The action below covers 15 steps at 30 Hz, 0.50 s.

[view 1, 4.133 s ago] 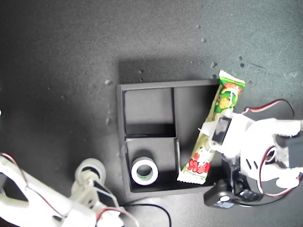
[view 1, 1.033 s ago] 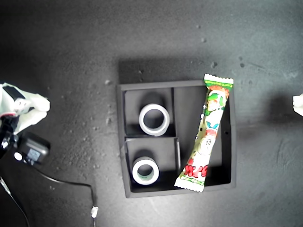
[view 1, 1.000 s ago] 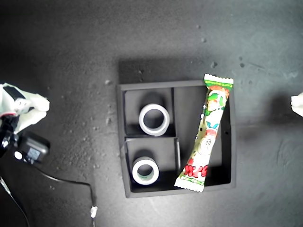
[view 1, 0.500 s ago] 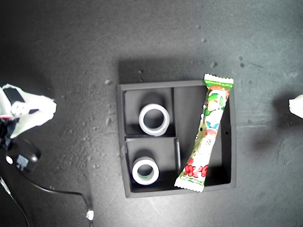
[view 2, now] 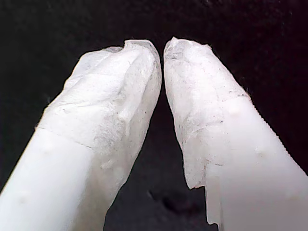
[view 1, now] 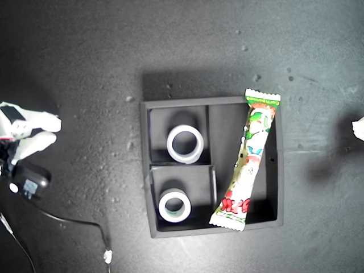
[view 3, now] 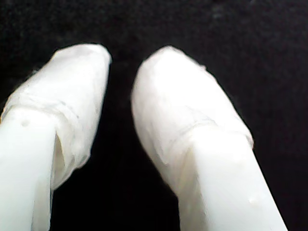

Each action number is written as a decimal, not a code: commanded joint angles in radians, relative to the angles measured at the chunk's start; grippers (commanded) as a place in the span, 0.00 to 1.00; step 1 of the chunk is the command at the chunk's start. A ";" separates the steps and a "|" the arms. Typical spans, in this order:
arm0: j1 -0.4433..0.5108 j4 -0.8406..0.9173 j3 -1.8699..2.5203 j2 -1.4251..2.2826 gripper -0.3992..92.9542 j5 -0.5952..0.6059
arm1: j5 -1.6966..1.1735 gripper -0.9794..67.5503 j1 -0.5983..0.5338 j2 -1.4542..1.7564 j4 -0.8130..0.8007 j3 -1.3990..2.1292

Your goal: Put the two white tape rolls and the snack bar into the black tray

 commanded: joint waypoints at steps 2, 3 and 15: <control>0.008 0.034 0.057 0.049 0.05 -0.009 | 0.054 0.03 0.035 0.006 0.064 0.012; 0.008 0.034 0.057 0.049 0.05 -0.009 | 0.057 0.03 0.034 0.006 0.064 0.012; 0.008 0.037 0.057 0.049 0.05 -0.058 | 0.058 0.03 0.032 0.006 0.064 0.012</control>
